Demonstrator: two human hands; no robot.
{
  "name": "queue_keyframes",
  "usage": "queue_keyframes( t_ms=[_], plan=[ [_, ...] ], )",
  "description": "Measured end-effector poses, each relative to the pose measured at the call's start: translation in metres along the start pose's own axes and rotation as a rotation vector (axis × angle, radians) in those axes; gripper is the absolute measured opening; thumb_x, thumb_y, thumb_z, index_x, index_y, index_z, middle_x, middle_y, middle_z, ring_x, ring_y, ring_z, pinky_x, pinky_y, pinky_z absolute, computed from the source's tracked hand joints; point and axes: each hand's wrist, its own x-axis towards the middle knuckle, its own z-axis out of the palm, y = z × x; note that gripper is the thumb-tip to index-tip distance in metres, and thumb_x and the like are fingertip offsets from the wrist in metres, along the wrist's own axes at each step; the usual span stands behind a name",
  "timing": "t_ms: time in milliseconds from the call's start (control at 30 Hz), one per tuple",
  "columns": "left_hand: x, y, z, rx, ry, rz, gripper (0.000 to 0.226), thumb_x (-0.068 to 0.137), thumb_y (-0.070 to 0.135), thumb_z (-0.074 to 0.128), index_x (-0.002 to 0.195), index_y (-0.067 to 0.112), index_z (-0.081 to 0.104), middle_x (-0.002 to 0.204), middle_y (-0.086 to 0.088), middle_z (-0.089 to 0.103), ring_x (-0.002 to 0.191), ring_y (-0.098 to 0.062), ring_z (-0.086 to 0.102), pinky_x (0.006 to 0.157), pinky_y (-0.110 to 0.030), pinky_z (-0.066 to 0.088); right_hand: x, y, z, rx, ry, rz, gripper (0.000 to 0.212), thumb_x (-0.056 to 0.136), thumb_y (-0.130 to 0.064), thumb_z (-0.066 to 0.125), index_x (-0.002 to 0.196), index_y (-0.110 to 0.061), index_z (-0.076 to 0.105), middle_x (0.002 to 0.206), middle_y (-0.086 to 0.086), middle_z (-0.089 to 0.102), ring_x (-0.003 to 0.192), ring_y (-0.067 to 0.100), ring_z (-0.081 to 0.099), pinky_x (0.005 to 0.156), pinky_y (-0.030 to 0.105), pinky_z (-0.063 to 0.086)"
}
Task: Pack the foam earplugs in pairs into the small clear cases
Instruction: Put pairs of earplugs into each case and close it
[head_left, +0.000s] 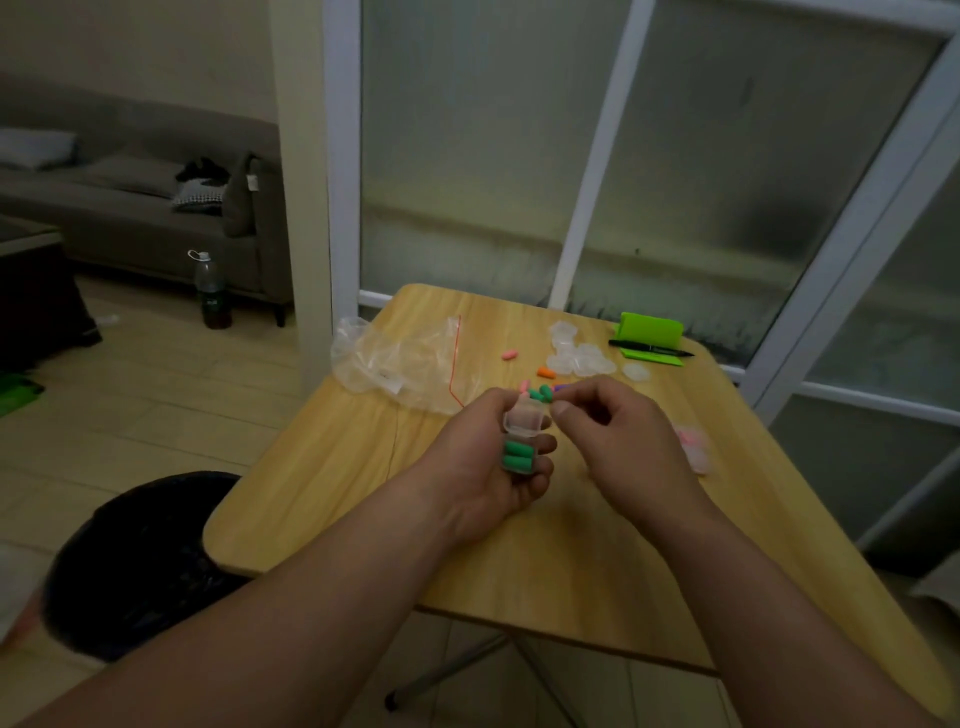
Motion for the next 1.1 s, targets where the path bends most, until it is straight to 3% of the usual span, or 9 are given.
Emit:
queue_keyframes(
  t_ms=[133,300,467,667,733,833,900,1000,1100],
  plan=[
    [0.001,-0.001,-0.002,0.010,-0.028,-0.008,0.048,0.106,0.048,0.037,0.125,0.013,0.063,0.078,-0.006,0.051,0.062,-0.017,0.048,0.059,-0.030,0.040,-0.002,0.002,0.005,0.035,-0.103,0.043,0.018,0.104,-0.031,0.062,0.116,-0.032,0.075,0.105,-0.015,0.074,0.098,-0.001,0.066,0.084,0.027,0.052],
    [0.003,0.003,-0.004,-0.024,0.029,0.007,0.072,0.106,0.060,0.033,0.140,0.003,0.061,0.083,-0.010,0.061,0.063,-0.018,0.054,0.059,-0.029,0.046,-0.009,-0.004,0.009,-0.042,-0.157,-0.059,0.024,0.106,-0.040,0.056,0.114,-0.038,0.079,0.103,-0.019,0.069,0.100,-0.002,0.062,0.082,0.023,0.048],
    [0.001,0.012,-0.008,-0.104,0.059,0.013,0.073,0.107,0.059,0.035,0.138,-0.002,0.059,0.114,-0.019,0.068,0.085,-0.025,0.067,0.070,-0.034,0.056,-0.018,-0.008,0.011,-0.172,-0.168,-0.224,0.025,0.098,-0.043,0.068,0.122,-0.041,0.075,0.113,-0.026,0.066,0.113,-0.005,0.053,0.096,0.025,0.044],
    [0.002,0.010,-0.006,-0.108,0.005,0.029,0.072,0.107,0.055,0.038,0.138,-0.007,0.057,0.089,-0.016,0.058,0.066,-0.022,0.053,0.066,-0.033,0.047,-0.023,-0.005,0.013,-0.290,-0.220,-0.251,0.040,0.092,-0.032,0.078,0.128,-0.039,0.064,0.121,-0.020,0.063,0.112,-0.003,0.055,0.090,0.017,0.046],
    [0.000,0.008,-0.007,-0.081,-0.040,0.027,0.065,0.107,0.047,0.040,0.141,-0.006,0.055,0.094,-0.019,0.059,0.075,-0.025,0.057,0.070,-0.034,0.051,-0.023,-0.005,0.011,-0.253,-0.215,-0.240,0.038,0.092,-0.028,0.079,0.127,-0.035,0.063,0.120,-0.019,0.064,0.109,-0.008,0.056,0.083,0.007,0.044],
    [-0.003,0.002,-0.008,0.029,-0.124,0.058,0.046,0.105,0.026,0.047,0.141,0.000,0.057,0.124,-0.029,0.064,0.115,-0.035,0.064,0.087,-0.040,0.059,-0.020,-0.001,0.003,-0.155,-0.167,-0.204,0.037,0.093,-0.022,0.079,0.124,-0.031,0.061,0.120,-0.014,0.066,0.104,-0.019,0.057,0.075,-0.003,0.041],
    [-0.002,-0.003,-0.007,0.061,-0.131,0.076,0.036,0.105,0.012,0.050,0.137,-0.005,0.057,0.123,-0.026,0.063,0.118,-0.032,0.066,0.086,-0.041,0.064,-0.019,0.004,-0.001,-0.152,-0.143,-0.193,0.040,0.094,-0.025,0.077,0.128,-0.032,0.059,0.125,-0.011,0.065,0.110,-0.014,0.058,0.078,-0.004,0.040],
    [-0.002,-0.007,-0.004,0.118,-0.115,0.071,0.019,0.105,0.005,0.050,0.120,-0.004,0.058,0.110,-0.025,0.063,0.100,-0.024,0.071,0.075,-0.037,0.065,-0.018,0.013,-0.007,-0.203,-0.162,-0.172,0.060,0.090,-0.036,0.079,0.143,-0.035,0.052,0.139,-0.014,0.058,0.125,-0.004,0.053,0.090,0.001,0.040],
    [-0.001,-0.009,-0.002,0.122,-0.061,0.072,0.023,0.106,0.006,0.051,0.125,-0.004,0.058,0.099,-0.021,0.075,0.092,-0.027,0.070,0.072,-0.036,0.064,-0.022,0.017,-0.012,-0.214,-0.164,-0.150,0.071,0.085,-0.046,0.080,0.148,-0.035,0.048,0.146,-0.016,0.055,0.136,0.003,0.048,0.110,0.028,0.044]
  ],
)
